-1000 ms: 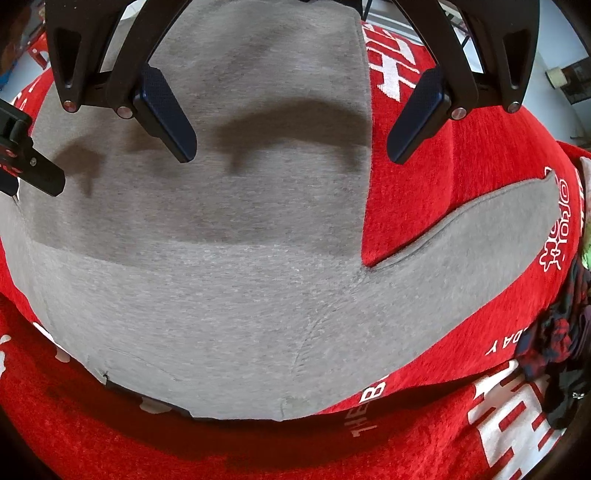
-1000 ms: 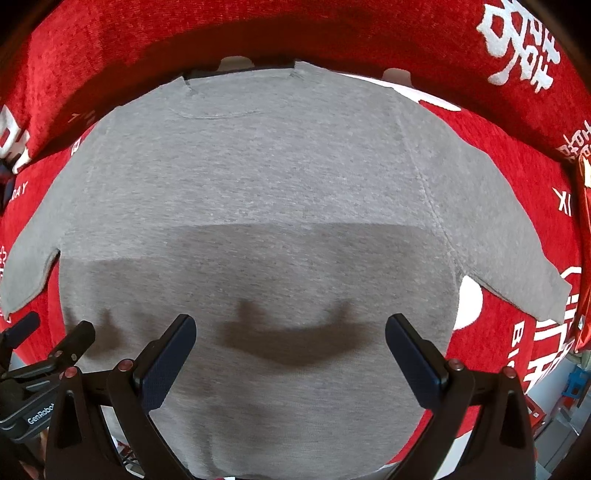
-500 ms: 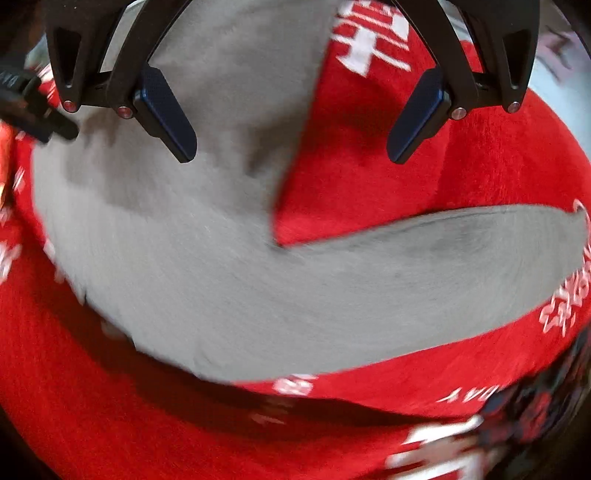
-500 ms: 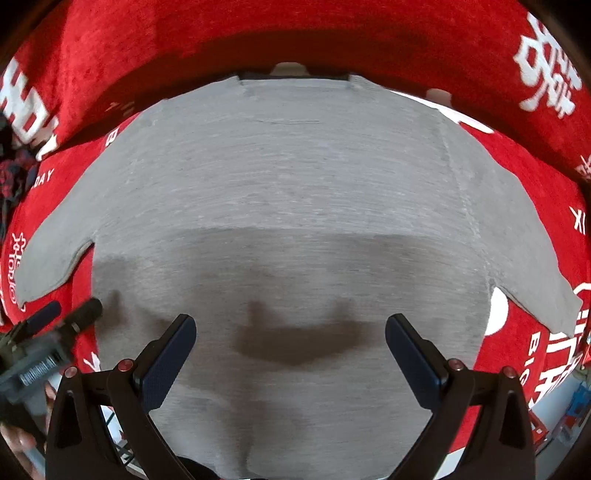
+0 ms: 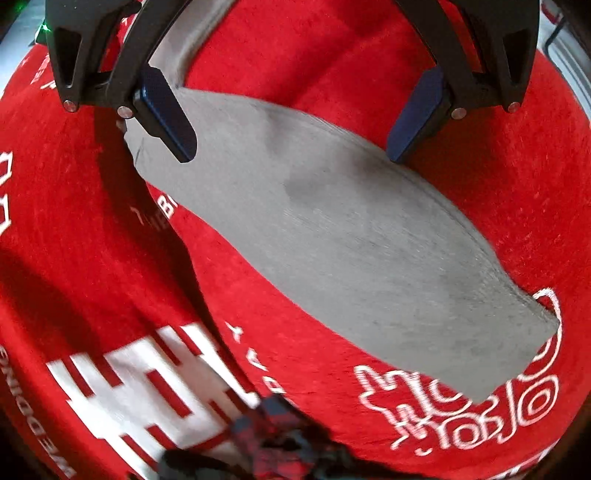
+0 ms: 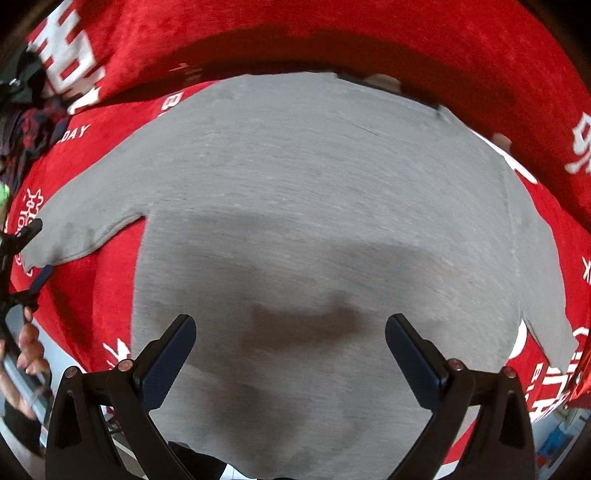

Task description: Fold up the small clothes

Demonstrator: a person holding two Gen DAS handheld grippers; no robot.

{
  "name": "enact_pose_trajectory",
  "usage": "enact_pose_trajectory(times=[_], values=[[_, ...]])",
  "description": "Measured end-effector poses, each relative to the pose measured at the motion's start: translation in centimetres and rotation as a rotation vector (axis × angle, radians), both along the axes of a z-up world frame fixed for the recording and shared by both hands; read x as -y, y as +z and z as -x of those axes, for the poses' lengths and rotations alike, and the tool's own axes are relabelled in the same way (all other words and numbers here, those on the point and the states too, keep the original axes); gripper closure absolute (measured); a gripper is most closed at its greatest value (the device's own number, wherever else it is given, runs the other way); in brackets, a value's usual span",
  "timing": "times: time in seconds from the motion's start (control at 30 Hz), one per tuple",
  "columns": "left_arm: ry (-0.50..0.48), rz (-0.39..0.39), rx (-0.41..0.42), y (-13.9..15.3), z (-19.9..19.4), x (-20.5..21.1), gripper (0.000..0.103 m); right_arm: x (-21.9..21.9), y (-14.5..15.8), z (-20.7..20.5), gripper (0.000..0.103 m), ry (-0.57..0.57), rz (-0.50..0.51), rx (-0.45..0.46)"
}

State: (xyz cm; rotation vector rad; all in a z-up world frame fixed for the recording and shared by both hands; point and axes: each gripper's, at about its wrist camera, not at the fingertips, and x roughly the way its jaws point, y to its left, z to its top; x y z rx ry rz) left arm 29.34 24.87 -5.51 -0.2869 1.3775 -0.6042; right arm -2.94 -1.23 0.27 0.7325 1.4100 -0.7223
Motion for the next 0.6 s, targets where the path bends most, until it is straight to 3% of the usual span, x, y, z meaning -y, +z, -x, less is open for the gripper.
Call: enact_pose_trajectory(times=[0.23,0.4,0.6], values=[[0.002,0.105,0.006,0.3,-0.8,-0.5,0.0,-1.1,-0.4,-3.2,0.001,0.041,-0.022,0.014],[0.034,0.099,0.014,0.1,-1.0,0.6,0.0,-1.9,-0.1,-4.5,0.001,0.067,-0.028,0.024],[0.065,0.028,0.055,-0.1,-2.3,3.4,0.002,-2.7,-0.4,-5.3,0.001,0.092,-0.041,0.012]])
